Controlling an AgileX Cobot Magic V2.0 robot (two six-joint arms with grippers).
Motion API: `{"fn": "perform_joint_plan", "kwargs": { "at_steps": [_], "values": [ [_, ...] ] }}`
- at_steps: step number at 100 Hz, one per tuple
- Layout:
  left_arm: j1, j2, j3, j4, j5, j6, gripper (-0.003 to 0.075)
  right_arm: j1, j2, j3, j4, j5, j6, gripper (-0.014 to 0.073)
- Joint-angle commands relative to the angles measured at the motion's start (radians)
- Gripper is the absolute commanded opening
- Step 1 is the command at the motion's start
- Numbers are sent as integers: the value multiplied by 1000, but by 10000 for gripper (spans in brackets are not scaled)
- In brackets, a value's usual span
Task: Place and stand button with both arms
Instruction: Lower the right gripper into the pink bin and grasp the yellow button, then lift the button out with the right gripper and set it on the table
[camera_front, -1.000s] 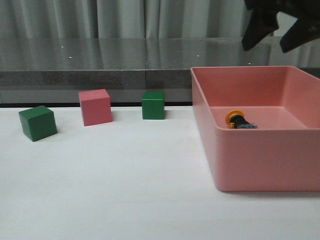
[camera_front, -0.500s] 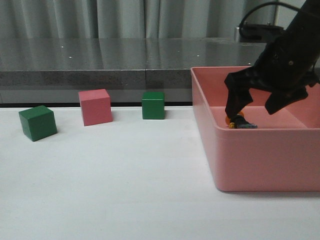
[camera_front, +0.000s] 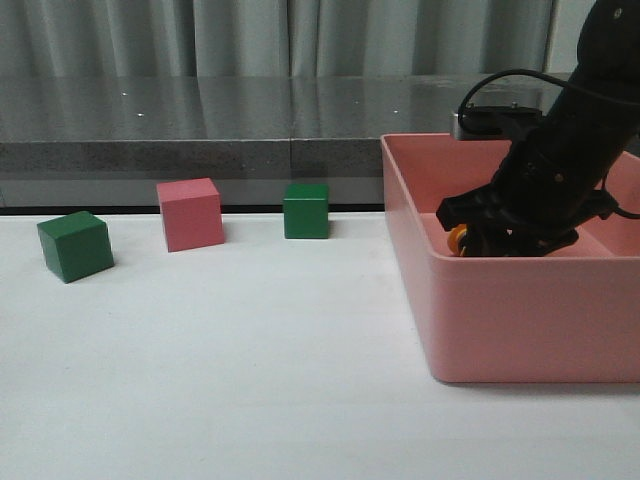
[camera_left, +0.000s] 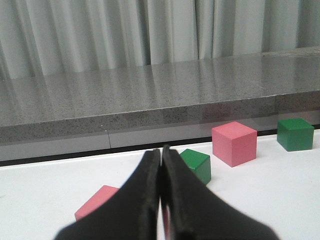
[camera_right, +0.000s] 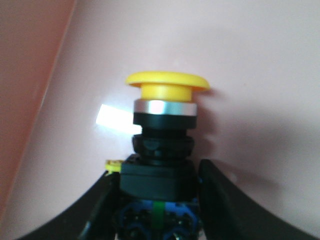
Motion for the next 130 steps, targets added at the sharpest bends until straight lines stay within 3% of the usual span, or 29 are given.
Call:
{"fn": "perform_joint_plan", "kwargs": {
  "at_steps": [1,25,47,69,84,111,121,130],
  "values": [
    [0,-31,44,-8,-76,-9,-20,1,-81,-41,7,42,-8,55],
    [0,-31,44,-8,-76,-9,-20,27,-220,-212,7,265,-33,48],
    [0,-31,44,-8,-76,-9,-20,190,-208,-425,43,407,-359,48],
    [0,-31,44,-8,-76,-9,-20,376,-74,-538,70,421,-635,48],
    [0,-31,44,-8,-76,-9,-20,444,38,-568,68,420,-761,48],
    [0,-31,44,-8,-76,-9,-20,467,177,-581,64,385,-779,52],
    [0,-31,44,-8,-76,-9,-20,467,192,-581,64,385,-779,140],
    [0,-31,44,-8,-76,-9,-20,467,195,-581,65,384,-779,334]
  ]
}}
